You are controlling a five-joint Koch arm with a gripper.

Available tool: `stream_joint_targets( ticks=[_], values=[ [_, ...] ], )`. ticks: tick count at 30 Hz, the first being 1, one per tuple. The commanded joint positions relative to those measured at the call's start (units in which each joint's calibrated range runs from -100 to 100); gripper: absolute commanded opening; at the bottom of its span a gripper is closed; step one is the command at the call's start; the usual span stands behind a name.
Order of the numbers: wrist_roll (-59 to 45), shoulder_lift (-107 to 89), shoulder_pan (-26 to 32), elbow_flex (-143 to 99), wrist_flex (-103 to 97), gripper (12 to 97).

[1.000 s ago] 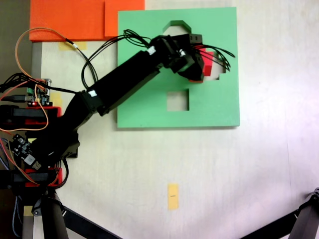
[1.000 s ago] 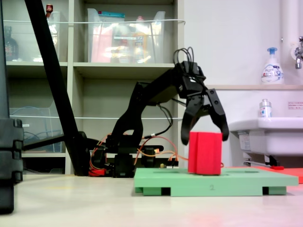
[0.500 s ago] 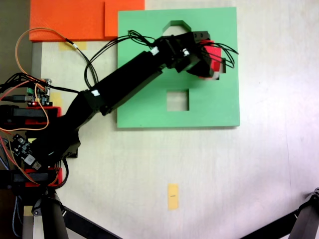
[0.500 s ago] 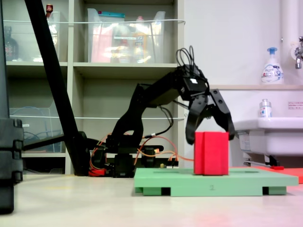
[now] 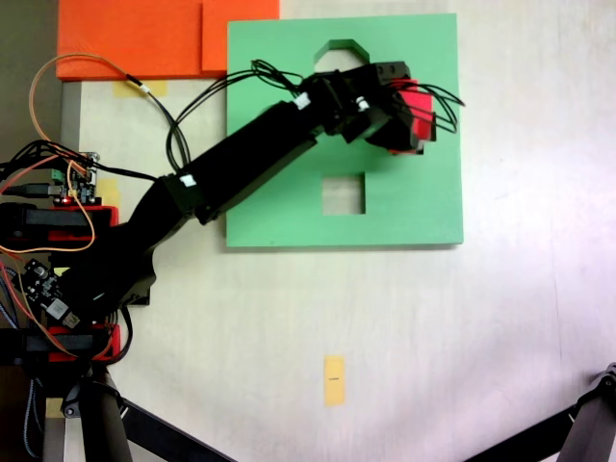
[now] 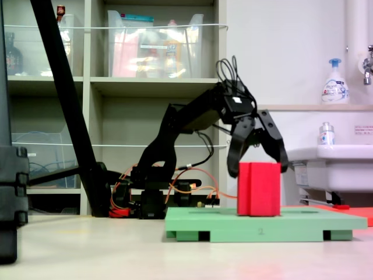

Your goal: Put the cross columnar block into the corresponding hole

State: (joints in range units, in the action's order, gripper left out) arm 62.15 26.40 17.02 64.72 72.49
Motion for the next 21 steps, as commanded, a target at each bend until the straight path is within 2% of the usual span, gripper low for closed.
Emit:
stream_joint_targets(
  ticks=[1, 21],
  values=[
    [-0.68, -0.56, -0.73, 3.87, -3.98, 44.8],
    [-0.68, 4.88, -0.44, 3.87, -7.16, 44.8]
  ],
)
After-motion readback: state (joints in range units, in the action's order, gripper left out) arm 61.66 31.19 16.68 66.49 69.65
